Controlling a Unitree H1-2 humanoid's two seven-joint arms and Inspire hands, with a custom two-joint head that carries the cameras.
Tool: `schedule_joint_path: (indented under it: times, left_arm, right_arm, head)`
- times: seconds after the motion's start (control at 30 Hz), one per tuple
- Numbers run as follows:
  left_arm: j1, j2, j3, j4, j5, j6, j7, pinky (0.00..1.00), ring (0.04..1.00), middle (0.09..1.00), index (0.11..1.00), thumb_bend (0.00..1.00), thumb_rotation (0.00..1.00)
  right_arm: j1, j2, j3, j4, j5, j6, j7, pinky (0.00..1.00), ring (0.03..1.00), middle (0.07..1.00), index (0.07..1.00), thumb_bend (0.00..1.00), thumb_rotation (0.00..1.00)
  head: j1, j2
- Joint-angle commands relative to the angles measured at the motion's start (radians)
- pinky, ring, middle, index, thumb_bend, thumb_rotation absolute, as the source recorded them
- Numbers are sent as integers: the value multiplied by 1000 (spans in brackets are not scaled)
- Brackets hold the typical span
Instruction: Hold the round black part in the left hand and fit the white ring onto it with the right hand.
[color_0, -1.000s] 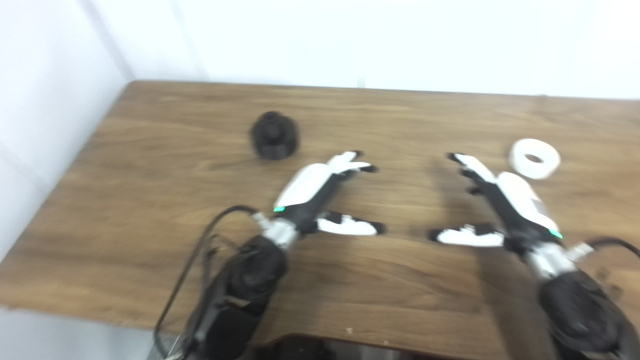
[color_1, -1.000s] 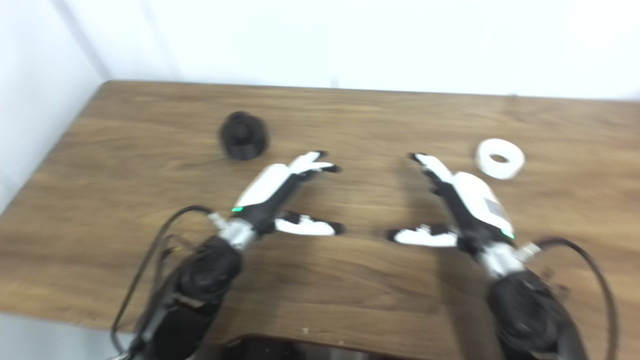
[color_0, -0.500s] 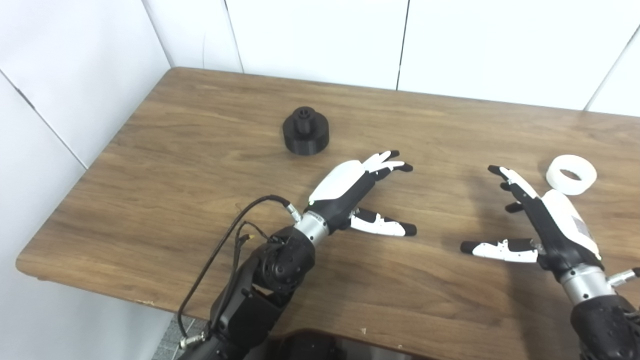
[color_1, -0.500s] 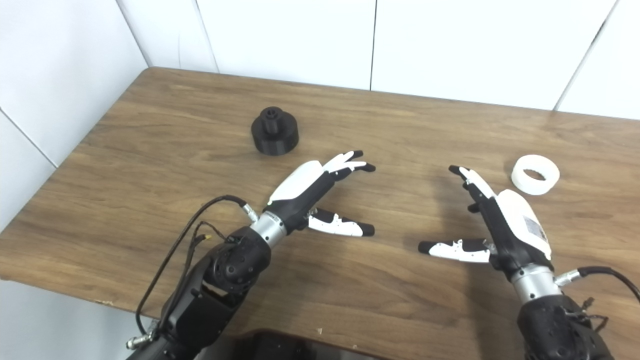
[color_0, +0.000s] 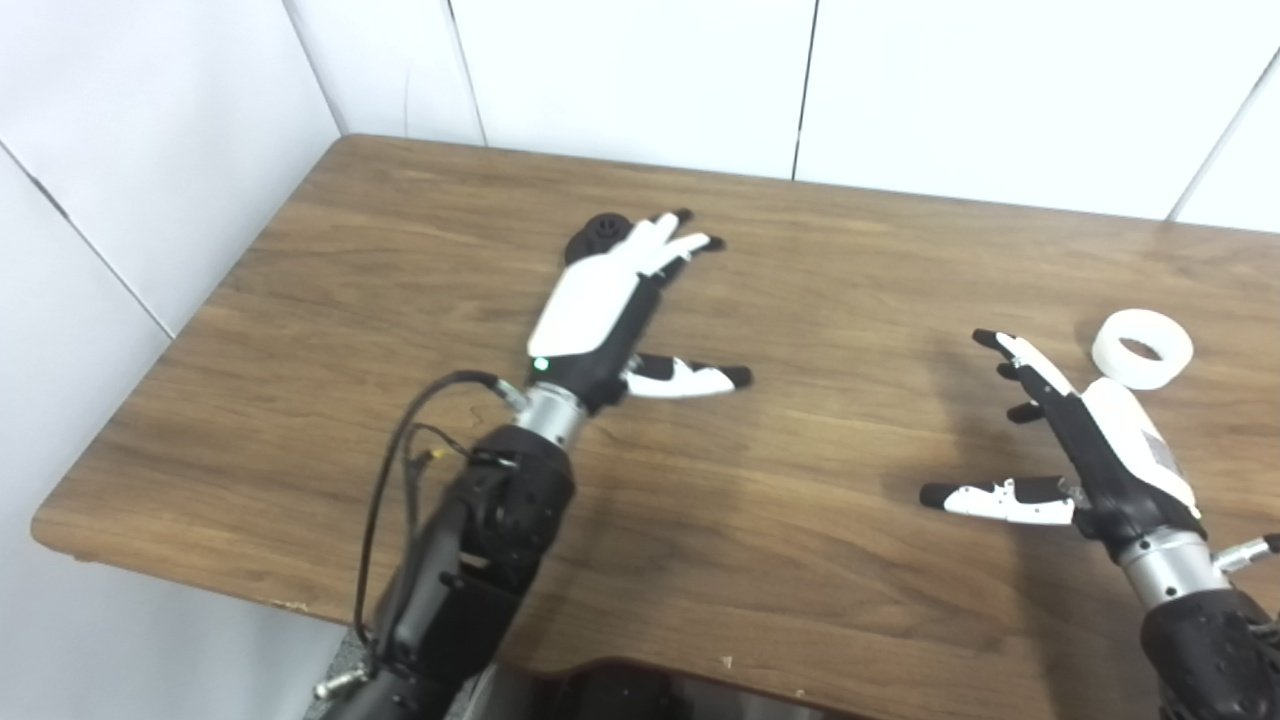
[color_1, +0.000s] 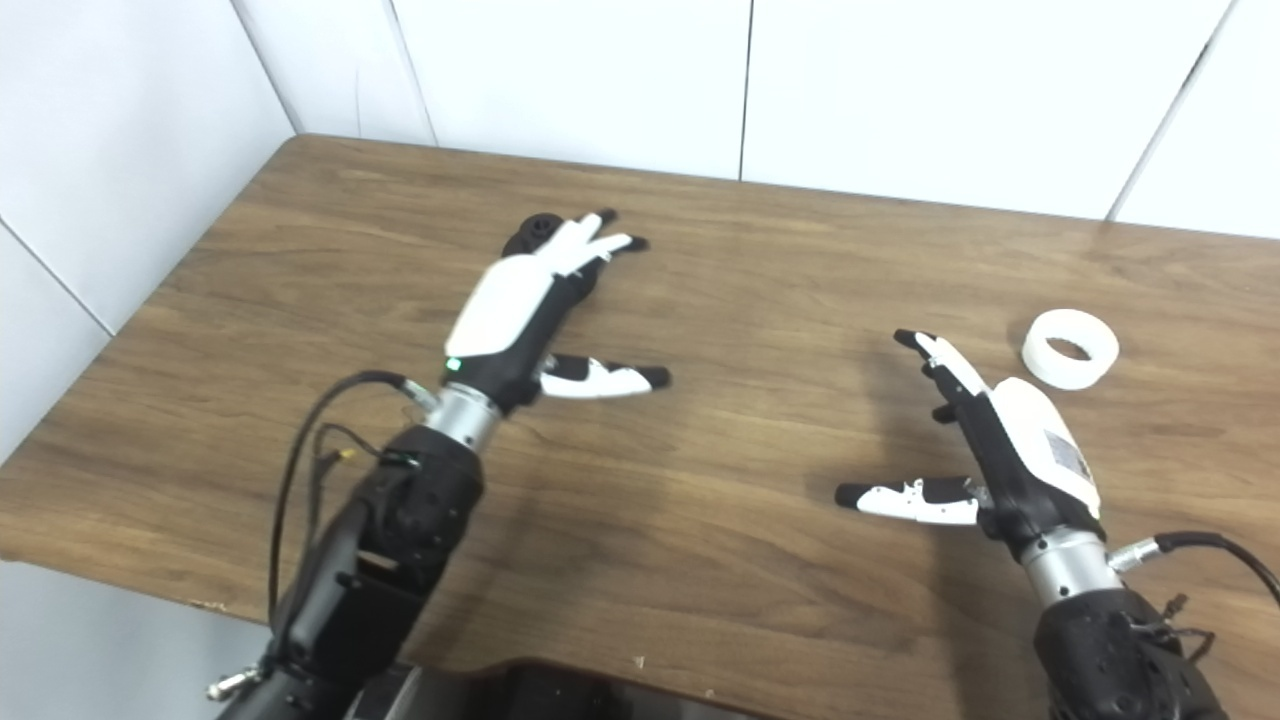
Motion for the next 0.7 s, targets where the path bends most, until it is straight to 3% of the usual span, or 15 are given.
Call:
schedule_joint_path:
  times: [0.0, 0.3, 0.47, 0.67]
  left_arm:
    - [-47, 24, 19, -54, 20, -9, 19, 960, 1000, 1000, 850, 939, 438]
    - [-64, 74, 88, -59, 64, 16, 34, 980, 1000, 1000, 846, 945, 485]
    - [-83, 91, 113, -36, 73, 57, 11, 978, 1000, 1000, 870, 955, 465]
    - [-117, 121, 127, 41, 86, 69, 44, 979, 1000, 1000, 887, 955, 409]
  right_arm:
    - [-36, -1, -8, -14, 3, -28, -25, 714, 882, 950, 918, 932, 319]
    - [-38, -1, -7, -3, 1, -38, -34, 703, 873, 946, 914, 933, 318]
    - [-34, -3, -5, -1, 0, -42, -38, 708, 877, 948, 916, 931, 333]
    - [-26, -4, -7, -9, -1, -32, -35, 726, 887, 949, 916, 924, 308]
  head:
    - [1, 0]
    - [7, 0]
    - [6, 0]
    - [6, 0]
